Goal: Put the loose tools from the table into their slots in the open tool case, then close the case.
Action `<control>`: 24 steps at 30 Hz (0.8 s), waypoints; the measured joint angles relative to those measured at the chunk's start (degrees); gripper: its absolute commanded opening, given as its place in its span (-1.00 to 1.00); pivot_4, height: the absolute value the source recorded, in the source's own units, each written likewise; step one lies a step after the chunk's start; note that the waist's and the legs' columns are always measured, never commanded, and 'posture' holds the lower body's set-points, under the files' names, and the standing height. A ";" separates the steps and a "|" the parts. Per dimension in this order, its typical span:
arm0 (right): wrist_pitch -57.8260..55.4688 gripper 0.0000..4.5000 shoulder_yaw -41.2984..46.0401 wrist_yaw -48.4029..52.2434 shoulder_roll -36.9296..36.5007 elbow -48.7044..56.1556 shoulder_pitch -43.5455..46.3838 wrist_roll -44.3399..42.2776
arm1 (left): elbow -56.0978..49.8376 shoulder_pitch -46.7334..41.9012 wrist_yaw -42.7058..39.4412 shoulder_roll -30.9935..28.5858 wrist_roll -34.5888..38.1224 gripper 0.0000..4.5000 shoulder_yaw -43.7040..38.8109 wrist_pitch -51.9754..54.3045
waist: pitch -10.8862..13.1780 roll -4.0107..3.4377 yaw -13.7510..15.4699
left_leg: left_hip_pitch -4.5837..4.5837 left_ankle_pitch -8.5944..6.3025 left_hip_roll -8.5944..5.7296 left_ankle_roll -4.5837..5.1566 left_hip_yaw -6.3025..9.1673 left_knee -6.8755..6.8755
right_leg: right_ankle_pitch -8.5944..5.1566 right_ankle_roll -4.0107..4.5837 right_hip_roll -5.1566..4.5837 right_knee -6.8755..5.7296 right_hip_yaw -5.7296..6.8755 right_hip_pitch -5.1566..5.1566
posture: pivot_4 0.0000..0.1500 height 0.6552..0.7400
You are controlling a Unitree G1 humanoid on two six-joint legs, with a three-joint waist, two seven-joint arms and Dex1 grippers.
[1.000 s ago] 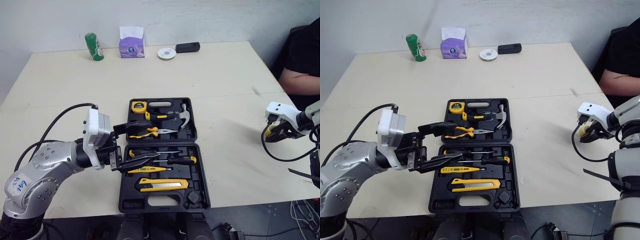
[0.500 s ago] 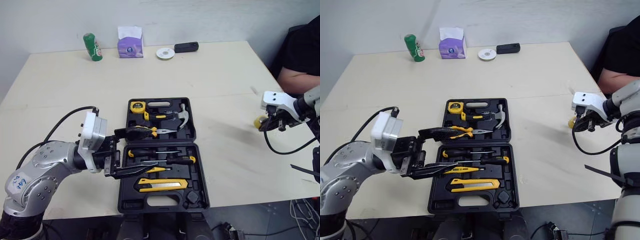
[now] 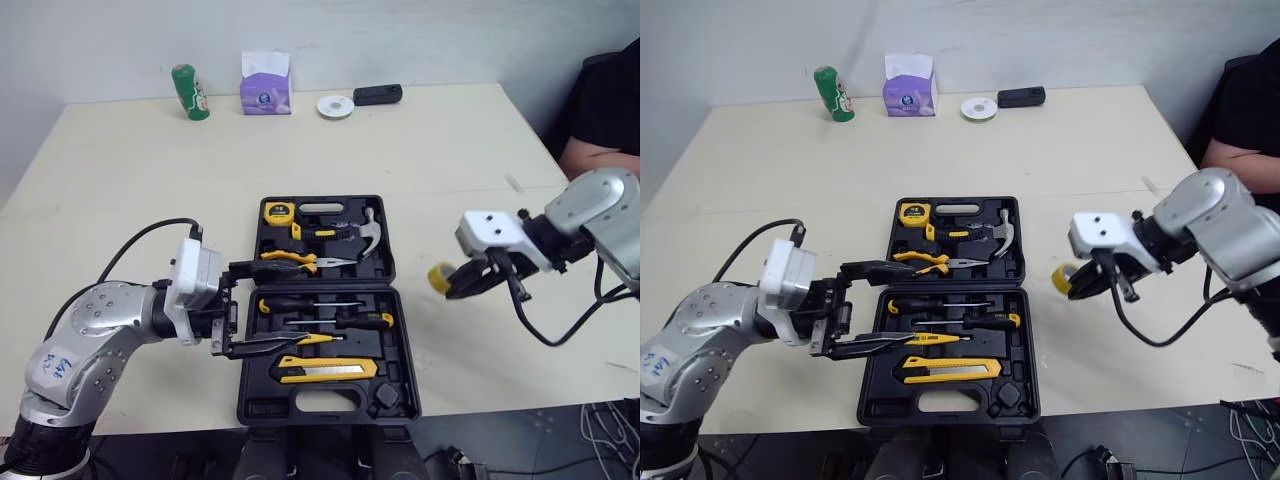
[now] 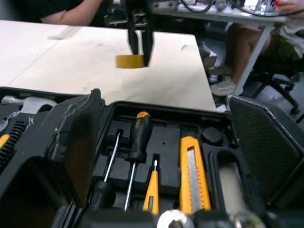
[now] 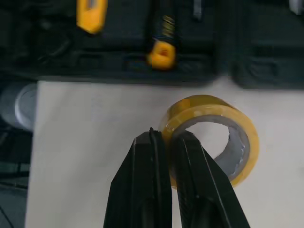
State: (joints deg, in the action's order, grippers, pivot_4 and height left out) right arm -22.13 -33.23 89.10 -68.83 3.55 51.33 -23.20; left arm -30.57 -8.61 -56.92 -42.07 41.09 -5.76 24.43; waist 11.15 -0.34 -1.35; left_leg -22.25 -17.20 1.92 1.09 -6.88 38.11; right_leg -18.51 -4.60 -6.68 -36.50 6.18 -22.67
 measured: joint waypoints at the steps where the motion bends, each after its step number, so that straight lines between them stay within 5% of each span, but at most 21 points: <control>1: -0.30 -0.97 0.22 0.01 -0.44 2.30 -0.96 -0.64 | -0.05 0.98 -0.31 -0.01 -1.18 1.00 0.22 -0.90 | 0.00 0.00 -0.01 | 0.01 -0.01 0.01 -0.01 0.00 -0.01 | 0.00 0.00 0.00 0.01 0.00 0.00 | 1.00 1.00; 16: -1.40 -0.97 3.97 0.10 -3.19 27.31 -16.03 -1.26 | -2.97 13.32 -0.75 0.87 -8.03 1.00 5.04 -6.38 | 0.00 0.09 -0.07 | 0.07 -0.14 0.05 0.15 0.01 0.02 | 0.00 0.01 -0.09 0.03 0.02 0.07 | 1.00 1.00; 24: -1.52 -0.97 4.51 0.11 1.67 29.54 -17.16 0.41 | -3.06 12.47 -0.05 1.23 -8.02 1.00 6.74 -5.36 | -0.02 0.15 -0.09 | 0.09 -0.15 0.06 0.16 0.03 0.02 | 0.00 0.02 -0.08 0.04 0.03 0.10 | 1.00 1.00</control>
State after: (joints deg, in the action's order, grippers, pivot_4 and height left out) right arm -23.66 -28.72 89.21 -67.16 33.09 34.17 -22.79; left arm -33.63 3.86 -56.97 -40.84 33.07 0.99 19.06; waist 11.13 -0.19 -1.44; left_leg -22.16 -17.35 1.98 1.26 -6.85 38.13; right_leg -18.51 -4.58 -6.76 -36.46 6.21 -22.56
